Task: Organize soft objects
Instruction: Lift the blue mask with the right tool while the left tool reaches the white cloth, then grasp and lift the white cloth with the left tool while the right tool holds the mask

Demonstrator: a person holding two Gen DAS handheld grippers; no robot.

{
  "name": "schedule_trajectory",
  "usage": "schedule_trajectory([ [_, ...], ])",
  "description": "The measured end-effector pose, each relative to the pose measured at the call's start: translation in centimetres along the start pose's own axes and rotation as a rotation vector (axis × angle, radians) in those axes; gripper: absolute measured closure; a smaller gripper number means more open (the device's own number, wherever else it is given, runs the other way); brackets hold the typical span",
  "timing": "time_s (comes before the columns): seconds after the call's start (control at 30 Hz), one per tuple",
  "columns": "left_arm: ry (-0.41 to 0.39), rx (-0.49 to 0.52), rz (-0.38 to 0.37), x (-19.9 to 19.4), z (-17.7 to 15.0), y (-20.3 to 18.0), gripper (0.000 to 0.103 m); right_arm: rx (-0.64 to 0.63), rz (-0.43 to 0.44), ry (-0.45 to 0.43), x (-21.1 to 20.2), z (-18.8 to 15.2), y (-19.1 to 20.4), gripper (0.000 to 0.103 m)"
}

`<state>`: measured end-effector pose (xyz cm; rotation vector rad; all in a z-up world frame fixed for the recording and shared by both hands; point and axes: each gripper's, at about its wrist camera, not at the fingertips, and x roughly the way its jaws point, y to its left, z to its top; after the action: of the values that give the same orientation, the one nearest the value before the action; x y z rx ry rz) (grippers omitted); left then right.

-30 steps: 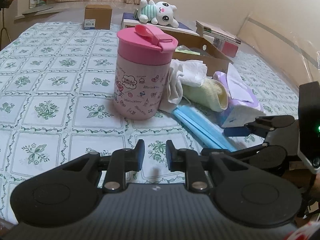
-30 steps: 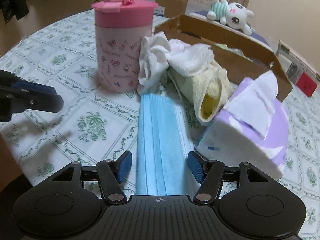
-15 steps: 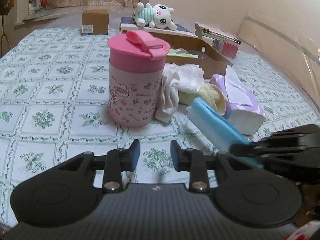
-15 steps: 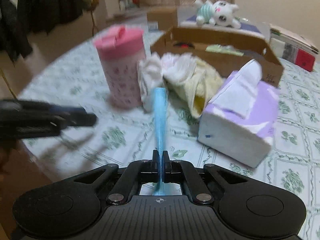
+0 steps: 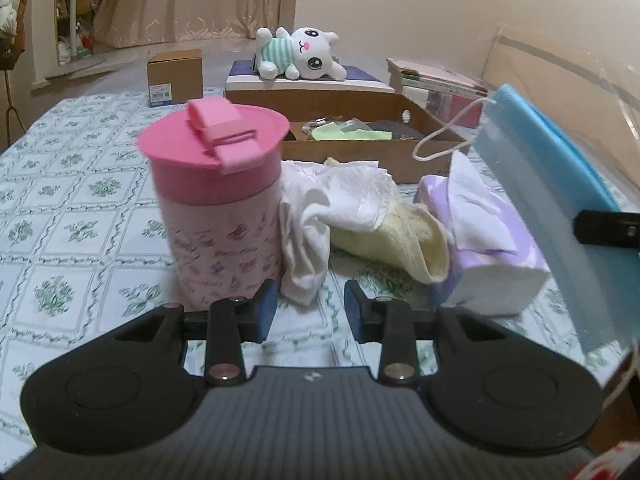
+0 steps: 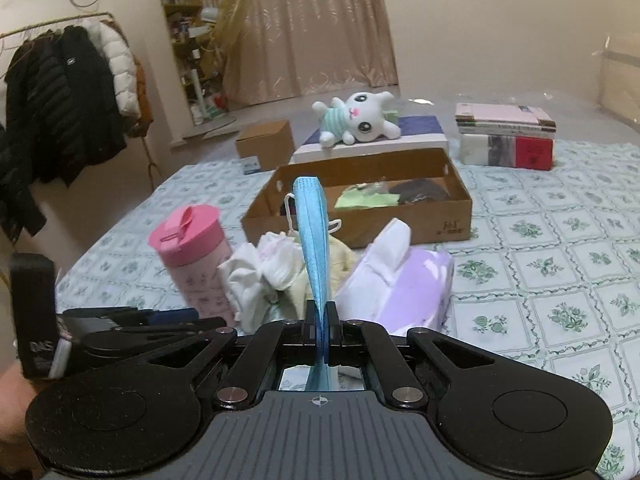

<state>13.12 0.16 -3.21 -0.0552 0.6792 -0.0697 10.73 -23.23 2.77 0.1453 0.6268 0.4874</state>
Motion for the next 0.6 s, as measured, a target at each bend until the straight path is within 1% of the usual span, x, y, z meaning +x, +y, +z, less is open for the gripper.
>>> schedule_trajectory([
  [0.2,0.002,0.033,0.116,3.7,0.0,-1.6,0.071,0.029,-0.001,0.006,0.9,-0.2,-1.7,0.102],
  [0.37,0.017,0.023,0.14,5.6,-0.2,-2.2,0.071,0.037,0.004,0.014,1.6,-0.4,-2.6,0.102],
  [0.43,0.014,0.023,0.154,6.1,-0.1,-2.3,0.078,0.041,0.005,0.018,1.8,-0.5,-2.7,0.102],
  [0.5,0.015,0.025,0.16,6.3,0.1,-2.4,0.095,0.044,0.006,0.023,1.9,-0.6,-2.9,0.102],
  [0.6,0.008,0.037,0.147,5.7,0.4,-2.5,0.097,0.048,0.005,0.023,1.8,-0.8,-3.1,0.102],
])
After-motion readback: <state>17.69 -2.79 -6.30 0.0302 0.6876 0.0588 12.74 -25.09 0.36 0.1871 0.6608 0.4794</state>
